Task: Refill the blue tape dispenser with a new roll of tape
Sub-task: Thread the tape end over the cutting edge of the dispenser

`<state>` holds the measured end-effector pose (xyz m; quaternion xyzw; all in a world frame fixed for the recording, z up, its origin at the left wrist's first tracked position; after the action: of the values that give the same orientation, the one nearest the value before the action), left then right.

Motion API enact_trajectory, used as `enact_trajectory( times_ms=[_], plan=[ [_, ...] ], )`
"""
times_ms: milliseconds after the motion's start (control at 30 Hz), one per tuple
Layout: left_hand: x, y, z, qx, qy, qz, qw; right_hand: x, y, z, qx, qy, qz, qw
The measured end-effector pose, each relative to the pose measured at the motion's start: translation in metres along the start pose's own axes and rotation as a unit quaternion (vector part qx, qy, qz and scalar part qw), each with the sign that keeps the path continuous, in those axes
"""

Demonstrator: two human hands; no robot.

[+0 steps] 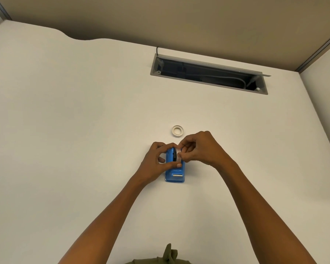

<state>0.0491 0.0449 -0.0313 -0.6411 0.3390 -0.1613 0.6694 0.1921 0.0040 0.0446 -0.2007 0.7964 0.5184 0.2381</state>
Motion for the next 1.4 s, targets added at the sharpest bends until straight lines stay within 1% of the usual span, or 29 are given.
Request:
enact_trajectory(
  times_ms=[133, 367, 433, 533, 733, 833, 967, 1033, 1167, 1400],
  plan=[
    [0.0, 0.0, 0.0, -0.007, 0.003, -0.003, 1.0, -0.002, -0.004, 0.001, -0.007, -0.006, 0.048, 0.999],
    [0.001, 0.001, 0.0, -0.017, 0.003, 0.002, 1.0, -0.002, -0.006, -0.002, -0.008, -0.017, 0.066, 0.998],
    [0.001, 0.0, 0.001, -0.016, 0.004, 0.007, 1.0, -0.002, -0.004, -0.004, -0.016, -0.013, 0.048, 0.999],
    [0.0, -0.001, 0.0, -0.009, 0.006, 0.002, 1.0, 0.002, 0.002, -0.003, -0.027, -0.001, -0.014, 1.0],
    [0.001, 0.0, 0.0, -0.014, 0.003, 0.004, 1.0, 0.001, 0.004, 0.005, -0.018, -0.008, -0.035, 0.999],
    [0.0, 0.0, 0.001, -0.02, 0.002, 0.006, 1.0, 0.001, 0.002, 0.005, -0.016, -0.009, -0.017, 1.0],
    [0.0, -0.002, -0.001, -0.023, 0.005, -0.005, 1.0, -0.003, -0.009, -0.003, 0.006, -0.004, 0.095, 0.995],
    [-0.001, -0.002, -0.001, -0.024, 0.005, -0.007, 1.0, -0.002, -0.012, -0.008, 0.009, 0.006, 0.121, 0.993],
    [-0.001, -0.003, 0.0, -0.028, 0.008, -0.002, 1.0, -0.002, -0.012, -0.009, 0.002, -0.018, 0.123, 0.992],
    [0.0, -0.002, 0.0, -0.036, 0.002, 0.007, 0.999, -0.003, -0.008, -0.002, 0.01, -0.013, 0.1, 0.995]
  ],
)
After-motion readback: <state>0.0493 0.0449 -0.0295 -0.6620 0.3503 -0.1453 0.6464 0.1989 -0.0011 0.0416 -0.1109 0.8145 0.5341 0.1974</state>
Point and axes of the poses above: each hand's wrist, its own z-axis towards the middle knuckle, its own x-axis out of the palm, y = z × x, the point moved 5 cm from there along z, towards the middle knuckle, and after that the axes turned 4 degrees about x, right-handed, at the moved point
